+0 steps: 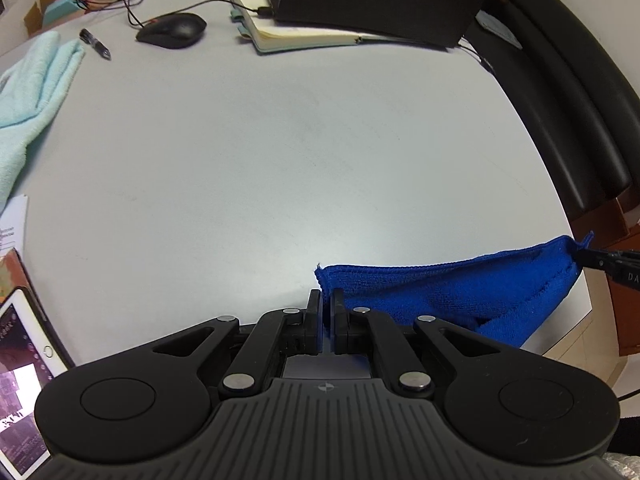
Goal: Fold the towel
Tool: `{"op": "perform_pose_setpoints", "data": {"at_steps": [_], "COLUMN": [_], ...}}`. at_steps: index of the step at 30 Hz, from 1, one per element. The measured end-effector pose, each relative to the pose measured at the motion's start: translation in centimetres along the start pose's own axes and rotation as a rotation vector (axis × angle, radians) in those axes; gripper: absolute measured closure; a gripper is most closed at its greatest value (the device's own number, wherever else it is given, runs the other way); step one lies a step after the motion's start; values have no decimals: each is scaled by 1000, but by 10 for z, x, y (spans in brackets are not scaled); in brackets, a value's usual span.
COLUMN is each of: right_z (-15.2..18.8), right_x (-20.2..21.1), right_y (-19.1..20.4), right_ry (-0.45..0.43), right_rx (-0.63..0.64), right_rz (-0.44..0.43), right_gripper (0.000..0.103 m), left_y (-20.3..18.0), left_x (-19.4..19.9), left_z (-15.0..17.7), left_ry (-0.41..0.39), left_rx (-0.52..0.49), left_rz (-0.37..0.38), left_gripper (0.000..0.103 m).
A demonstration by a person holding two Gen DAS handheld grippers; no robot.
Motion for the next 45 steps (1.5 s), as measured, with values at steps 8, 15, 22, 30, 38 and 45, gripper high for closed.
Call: {"op": "perform_pose_setpoints", "data": {"at_steps": [8, 15, 22, 30, 38, 45], "right_z": [-21, -32, -42, -44, -44, -42], "right_x": [13, 21, 33, 44, 55, 54], "right_y": [6, 7, 10, 4, -5, -4], "right_ry": [-41, -75, -108, -138, -176, -168], "right_rx": [44, 57, 72, 53, 46, 51], "right_rz": [8, -20, -41, -74, -57, -80], "right_gripper": [98, 98, 98, 97, 98, 96], "left_y": [4, 11, 13, 11, 5, -5], "left_x": [18, 31, 44, 56, 68, 69], "left_z": [-9, -14, -17, -15, -18, -18], "left_ry": [-52, -109, -155, -190, -226, -226], "left_rx": [20, 73, 105, 127, 120, 91], "left_rz": [5, 9, -1, -10, -21, -37], "left_gripper": [100, 100, 100, 100, 100, 100]}}
Point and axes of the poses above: each gripper's, at about its wrist camera, not at the fingertips, and x roughly against the way its jaws point, y to its left, z to its underside, the point moved 7 cm from there along -x, roughly the way its jaws point, and after that the axes turned 15 degrees about y, right-handed, at the moved point
